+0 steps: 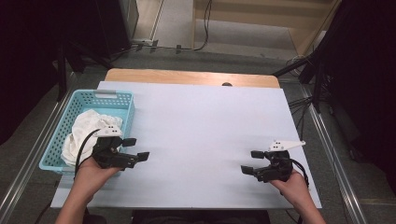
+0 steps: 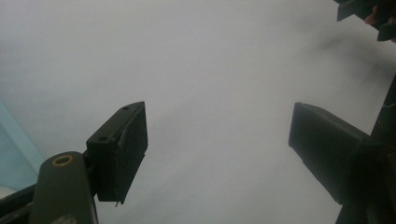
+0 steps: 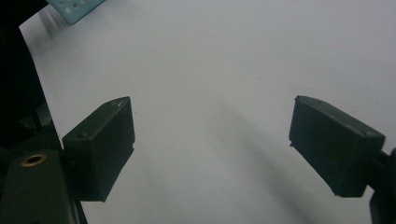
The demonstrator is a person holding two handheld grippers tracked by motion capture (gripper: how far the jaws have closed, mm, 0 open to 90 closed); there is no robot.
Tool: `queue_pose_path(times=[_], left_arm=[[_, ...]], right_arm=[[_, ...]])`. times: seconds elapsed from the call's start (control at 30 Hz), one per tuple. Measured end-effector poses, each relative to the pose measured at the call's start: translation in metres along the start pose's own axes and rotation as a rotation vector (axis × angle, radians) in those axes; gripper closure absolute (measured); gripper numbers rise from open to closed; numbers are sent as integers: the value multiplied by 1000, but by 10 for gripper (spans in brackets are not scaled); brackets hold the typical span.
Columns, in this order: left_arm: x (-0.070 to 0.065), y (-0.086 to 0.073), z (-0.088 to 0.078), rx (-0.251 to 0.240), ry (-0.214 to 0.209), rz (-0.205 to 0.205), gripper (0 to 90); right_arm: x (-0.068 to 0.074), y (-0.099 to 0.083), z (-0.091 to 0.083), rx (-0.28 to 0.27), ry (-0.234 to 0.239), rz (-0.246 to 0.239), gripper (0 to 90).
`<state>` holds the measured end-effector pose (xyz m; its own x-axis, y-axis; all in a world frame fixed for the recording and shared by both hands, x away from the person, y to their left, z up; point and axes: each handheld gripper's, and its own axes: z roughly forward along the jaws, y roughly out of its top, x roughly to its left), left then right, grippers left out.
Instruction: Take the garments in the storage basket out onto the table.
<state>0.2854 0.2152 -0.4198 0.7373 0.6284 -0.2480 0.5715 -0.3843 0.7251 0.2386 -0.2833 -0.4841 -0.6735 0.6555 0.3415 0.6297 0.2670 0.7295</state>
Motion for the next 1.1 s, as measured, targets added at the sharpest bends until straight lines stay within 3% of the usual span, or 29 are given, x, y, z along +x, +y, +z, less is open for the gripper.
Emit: queue_pose_path(times=[0.1,0.23,0.4,0.73,0.8,1.0,1.1], left_arm=[[3,6,-2,2,5,0,152],[7,15,-6,-28,-18,-7,143],[11,23,-4,-2,-16,18,159],[27,27,-4,23,-48,2,165],[31,27,-7,28,-33,3,165],[43,27,-17,-13,14,-24,165],[44,27,-20,-16,25,-11,165]], right_arm=[[0,1,0,-3,0,0,127],[1,1,1,5,4,-2,127],[-1,2,2,5,5,0,127],[1,1,6,19,12,-8,127],[1,1,6,22,11,-13,127],[0,2,5,15,3,-12,127],[0,2,6,12,5,-11,127]])
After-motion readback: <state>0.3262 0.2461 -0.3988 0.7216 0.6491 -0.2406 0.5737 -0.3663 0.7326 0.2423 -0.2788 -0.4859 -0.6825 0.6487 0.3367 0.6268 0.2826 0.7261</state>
